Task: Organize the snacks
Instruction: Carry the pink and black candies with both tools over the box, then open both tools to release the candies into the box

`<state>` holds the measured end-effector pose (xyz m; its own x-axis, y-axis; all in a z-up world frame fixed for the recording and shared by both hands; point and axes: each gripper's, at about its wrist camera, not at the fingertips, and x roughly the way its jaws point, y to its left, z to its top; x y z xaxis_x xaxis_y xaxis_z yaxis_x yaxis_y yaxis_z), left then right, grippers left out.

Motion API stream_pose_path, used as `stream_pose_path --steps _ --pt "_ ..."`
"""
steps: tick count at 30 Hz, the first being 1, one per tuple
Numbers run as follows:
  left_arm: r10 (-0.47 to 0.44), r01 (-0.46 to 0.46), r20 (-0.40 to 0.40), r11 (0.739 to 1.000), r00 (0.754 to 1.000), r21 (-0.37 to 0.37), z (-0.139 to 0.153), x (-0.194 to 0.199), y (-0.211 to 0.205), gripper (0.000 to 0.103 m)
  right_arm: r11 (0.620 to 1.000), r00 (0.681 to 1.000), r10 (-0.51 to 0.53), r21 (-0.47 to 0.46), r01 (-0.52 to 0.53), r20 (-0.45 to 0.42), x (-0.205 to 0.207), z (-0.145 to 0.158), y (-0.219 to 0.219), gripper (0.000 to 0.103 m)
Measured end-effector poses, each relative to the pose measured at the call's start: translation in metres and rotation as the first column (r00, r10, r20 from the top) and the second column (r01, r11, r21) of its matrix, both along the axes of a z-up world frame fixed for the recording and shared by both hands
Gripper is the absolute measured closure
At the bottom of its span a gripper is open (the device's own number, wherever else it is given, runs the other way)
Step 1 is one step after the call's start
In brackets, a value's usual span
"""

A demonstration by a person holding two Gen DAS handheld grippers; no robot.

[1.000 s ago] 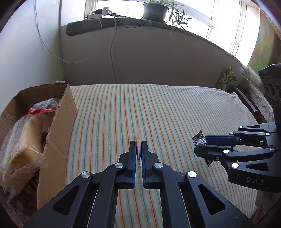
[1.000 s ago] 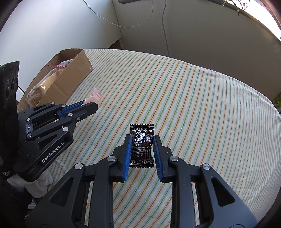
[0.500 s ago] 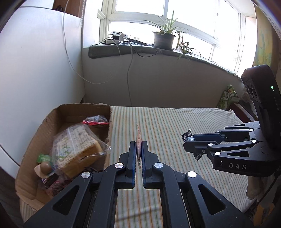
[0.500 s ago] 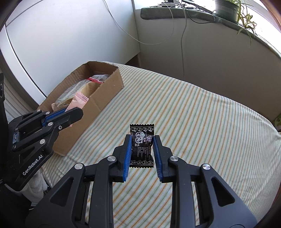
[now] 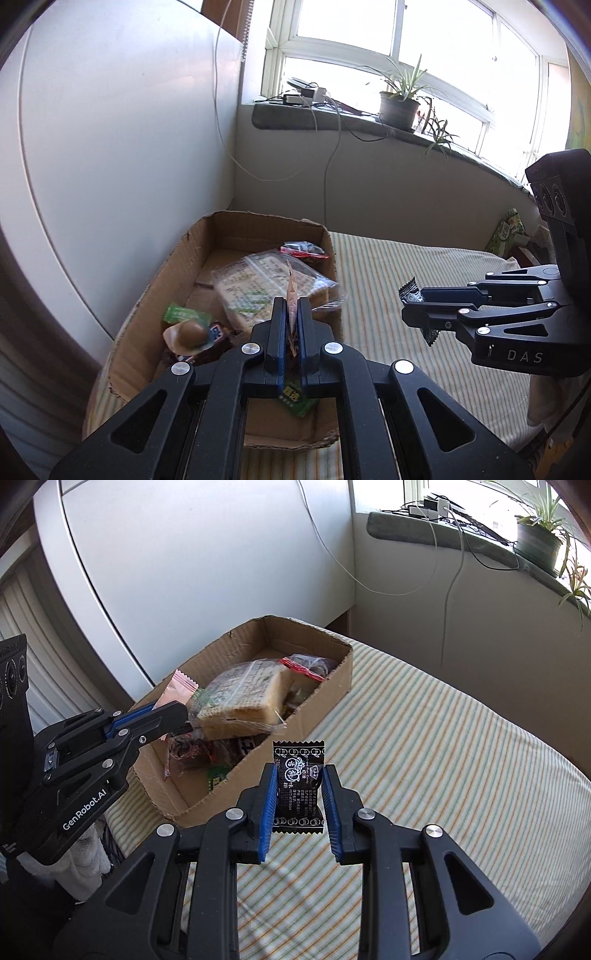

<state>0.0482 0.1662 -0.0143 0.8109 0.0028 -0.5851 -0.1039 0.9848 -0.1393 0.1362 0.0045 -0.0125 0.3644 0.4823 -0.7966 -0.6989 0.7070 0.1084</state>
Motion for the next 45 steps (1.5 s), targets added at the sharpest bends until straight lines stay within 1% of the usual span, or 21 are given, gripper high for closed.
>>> stream_pose_path --steps 6,17,29,38,43,45 --pt "0.046 -0.046 -0.003 0.999 0.999 0.011 -0.003 -0.003 0.019 0.099 0.999 0.999 0.04 0.017 -0.04 -0.004 -0.004 0.003 0.023 0.078" --pt "0.076 -0.075 -0.006 0.997 0.997 0.03 -0.006 0.002 0.034 0.099 0.993 0.993 0.115 0.013 -0.115 -0.023 -0.016 -0.004 0.062 0.078" --pt "0.093 -0.092 -0.015 0.995 0.996 0.025 -0.009 0.006 0.043 0.098 0.991 0.99 0.131 -0.005 -0.131 -0.054 -0.015 -0.019 0.076 0.077" --pt "0.093 -0.093 -0.021 0.995 0.995 0.028 -0.01 0.009 0.044 0.098 0.989 0.988 0.144 -0.011 -0.145 -0.05 -0.016 -0.021 0.079 0.077" --pt "0.092 -0.091 -0.024 0.995 0.995 0.034 -0.01 0.01 0.043 0.095 0.99 0.989 0.143 -0.009 -0.143 -0.044 -0.016 -0.021 0.079 0.077" --pt "0.093 -0.092 -0.026 0.995 0.995 0.035 -0.01 0.01 0.043 0.091 0.99 0.989 0.14 -0.01 -0.141 -0.043 -0.015 -0.02 0.078 0.077"
